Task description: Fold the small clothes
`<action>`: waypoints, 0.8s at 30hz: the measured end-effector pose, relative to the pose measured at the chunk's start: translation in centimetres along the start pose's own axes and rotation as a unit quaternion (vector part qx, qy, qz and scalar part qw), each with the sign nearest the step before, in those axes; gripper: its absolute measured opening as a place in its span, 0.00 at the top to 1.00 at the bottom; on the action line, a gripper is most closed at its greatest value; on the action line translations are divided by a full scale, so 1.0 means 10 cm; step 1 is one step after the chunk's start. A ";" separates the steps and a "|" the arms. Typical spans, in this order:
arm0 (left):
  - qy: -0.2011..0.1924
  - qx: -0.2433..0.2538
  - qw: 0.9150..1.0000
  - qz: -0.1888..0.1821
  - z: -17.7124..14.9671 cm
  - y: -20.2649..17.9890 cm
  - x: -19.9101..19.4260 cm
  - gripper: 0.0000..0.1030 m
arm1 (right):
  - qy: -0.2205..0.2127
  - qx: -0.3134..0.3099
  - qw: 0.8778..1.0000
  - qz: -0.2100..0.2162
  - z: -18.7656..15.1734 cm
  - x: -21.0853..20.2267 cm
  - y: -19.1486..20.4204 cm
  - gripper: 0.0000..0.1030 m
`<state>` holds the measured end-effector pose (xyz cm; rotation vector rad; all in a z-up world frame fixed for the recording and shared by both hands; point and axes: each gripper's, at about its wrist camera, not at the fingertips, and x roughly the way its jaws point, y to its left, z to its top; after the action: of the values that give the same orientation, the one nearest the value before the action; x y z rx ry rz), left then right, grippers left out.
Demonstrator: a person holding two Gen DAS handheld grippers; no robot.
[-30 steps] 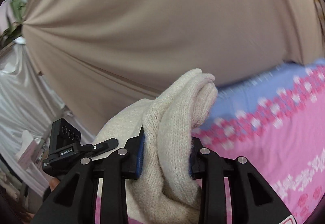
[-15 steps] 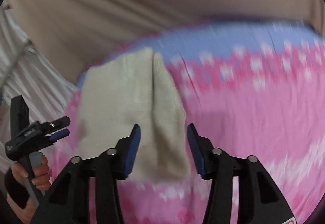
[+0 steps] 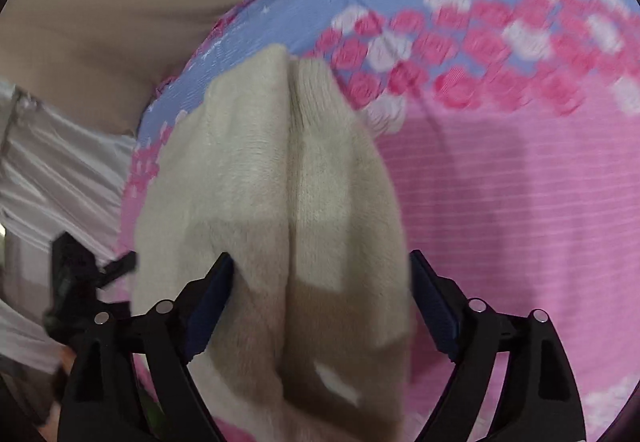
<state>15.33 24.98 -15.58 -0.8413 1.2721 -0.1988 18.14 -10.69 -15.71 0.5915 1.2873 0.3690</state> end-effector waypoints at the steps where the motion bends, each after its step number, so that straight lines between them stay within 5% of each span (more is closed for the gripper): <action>1: 0.004 0.012 1.000 0.000 0.02 -0.03 0.08 0.11 | 0.006 0.013 1.000 0.028 0.01 0.06 -0.01 0.37; 2: -0.003 0.029 1.000 0.001 0.03 -0.08 0.09 0.17 | 0.008 0.011 0.999 0.049 0.00 0.09 0.02 0.52; 3: 0.001 0.057 0.998 -0.017 0.05 -0.15 0.11 0.46 | -0.006 0.009 0.999 0.046 -0.03 0.05 0.07 0.58; 6: 0.002 0.128 0.992 -0.012 0.08 -0.48 0.07 0.61 | -0.078 -0.032 0.996 0.033 -0.18 -0.36 0.36 0.69; 9: -0.013 0.193 0.980 -0.039 -0.01 -0.87 -0.14 0.61 | -0.142 -0.096 0.985 -0.013 -0.44 -0.89 0.73 0.68; 11: -0.020 0.227 0.973 -0.038 -0.09 -1.12 -0.22 0.59 | -0.154 -0.083 0.984 -0.034 -0.52 -1.02 0.67 0.62; 13: -0.026 0.235 0.972 -0.008 -0.16 -1.18 -0.13 0.45 | -0.150 -0.061 0.983 -0.088 -0.53 -0.90 0.40 0.51; 15: -0.033 0.226 0.971 0.069 -0.23 -1.07 0.12 0.42 | -0.096 -0.013 0.982 -0.161 -0.52 -0.63 -0.02 0.56; 17: -0.030 0.200 0.975 0.097 -0.29 -0.98 0.21 0.42 | -0.117 0.035 0.985 -0.119 -0.59 -0.81 -0.12 0.66; 19: -0.064 0.179 0.977 0.097 -0.40 -0.99 0.05 0.42 | -0.176 0.002 0.977 -0.124 -0.74 -1.19 0.12 0.70; 20: -0.082 0.180 0.974 0.111 -0.45 -1.02 -0.02 0.41 | -0.184 -0.018 0.976 -0.117 -0.80 -1.28 0.24 0.80; 24: -0.108 0.222 0.957 0.152 -0.72 -1.24 -0.19 0.34 | -0.128 -0.084 0.980 -0.126 -0.90 -1.00 0.52 0.84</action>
<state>12.09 14.26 -6.47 -0.2686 1.0773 -0.1343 7.27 -10.39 -6.24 0.3161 1.0547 0.1807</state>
